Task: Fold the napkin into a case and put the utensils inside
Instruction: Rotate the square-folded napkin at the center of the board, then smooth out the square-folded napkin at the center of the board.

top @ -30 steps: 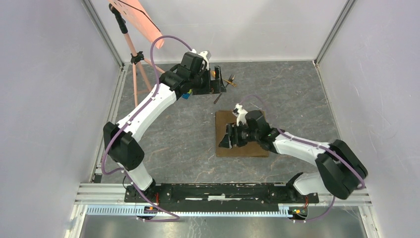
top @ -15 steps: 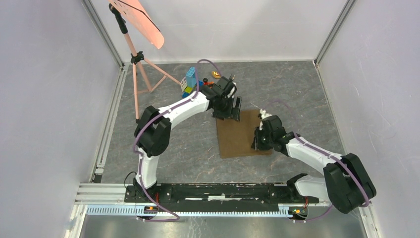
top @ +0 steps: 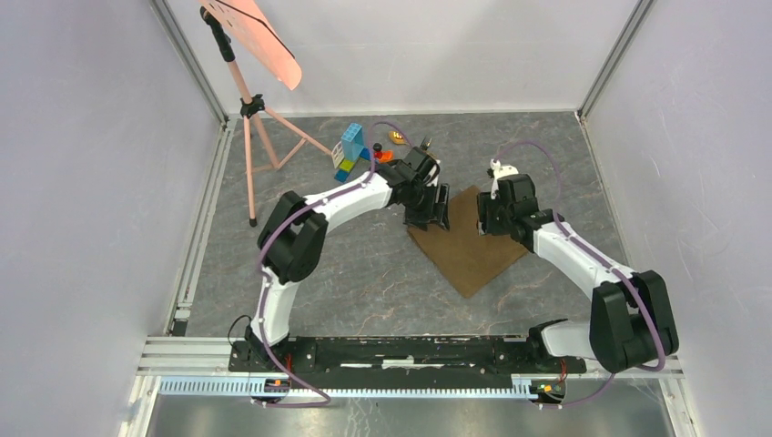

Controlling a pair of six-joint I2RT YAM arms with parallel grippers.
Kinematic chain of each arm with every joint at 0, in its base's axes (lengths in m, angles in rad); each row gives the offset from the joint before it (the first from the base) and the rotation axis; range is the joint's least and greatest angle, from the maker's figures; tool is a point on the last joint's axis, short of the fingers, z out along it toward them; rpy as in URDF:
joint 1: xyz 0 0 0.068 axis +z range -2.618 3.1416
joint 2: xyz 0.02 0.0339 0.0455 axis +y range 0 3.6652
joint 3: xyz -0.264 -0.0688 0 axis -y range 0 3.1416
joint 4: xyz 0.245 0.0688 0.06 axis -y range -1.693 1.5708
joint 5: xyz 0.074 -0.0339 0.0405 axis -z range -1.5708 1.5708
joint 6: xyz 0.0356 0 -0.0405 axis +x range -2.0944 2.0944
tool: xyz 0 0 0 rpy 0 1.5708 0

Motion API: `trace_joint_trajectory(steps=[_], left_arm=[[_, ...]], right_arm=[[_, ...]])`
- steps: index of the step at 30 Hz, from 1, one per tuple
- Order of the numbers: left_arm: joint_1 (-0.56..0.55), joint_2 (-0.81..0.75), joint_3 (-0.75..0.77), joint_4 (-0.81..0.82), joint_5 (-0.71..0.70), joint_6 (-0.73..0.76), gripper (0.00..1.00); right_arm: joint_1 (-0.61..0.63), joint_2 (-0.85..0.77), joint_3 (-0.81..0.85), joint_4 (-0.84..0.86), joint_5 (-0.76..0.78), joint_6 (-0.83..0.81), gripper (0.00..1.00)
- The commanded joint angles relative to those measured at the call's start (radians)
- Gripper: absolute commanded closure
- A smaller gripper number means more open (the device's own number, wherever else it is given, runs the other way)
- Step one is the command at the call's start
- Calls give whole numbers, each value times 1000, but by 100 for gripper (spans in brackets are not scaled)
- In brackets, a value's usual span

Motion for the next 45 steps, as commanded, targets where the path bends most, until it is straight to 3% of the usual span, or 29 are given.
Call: trace_joint_trajectory(steps=[1, 7, 11, 18, 23, 25, 27, 29, 31, 36, 39, 42, 45], left_arm=[[-17, 113, 93, 10, 38, -16, 32], [-18, 191, 168, -84, -84, 68, 35], [-31, 146, 39, -68, -172, 35, 37], [-124, -37, -318, 130, -136, -115, 37], [-145, -129, -347, 133, -100, -143, 34], [-145, -157, -291, 77, -107, -125, 31], [-143, -207, -281, 49, -100, -123, 25], [-142, -266, -316, 48, -86, -141, 11], [-132, -324, -383, 61, -49, -180, 7], [-85, -461, -661, 227, 73, -402, 15], [-40, -532, -809, 358, 74, -526, 26], [-3, -512, -862, 477, 101, -589, 32], [2, -455, -861, 558, 121, -642, 33]], right_arm=[[-45, -31, -61, 43, -235, -31, 46], [-83, -1, -121, 90, -279, -21, 59], [-79, 79, -130, 122, -321, -67, 71], [-63, 198, -95, 141, -338, -120, 69], [-23, 244, 6, 86, -364, -136, 67], [-23, 191, 27, 38, -342, -126, 63], [-23, 103, 30, -26, -276, -115, 51], [-31, 2, 7, -90, -219, -91, 42], [-66, -94, -41, -140, -203, -38, 38], [-191, -296, -206, -247, -283, 155, 37], [-235, -433, -296, -261, -282, 261, 37], [-257, -542, -358, -252, -199, 324, 36], [-267, -545, -395, -252, -234, 339, 39]])
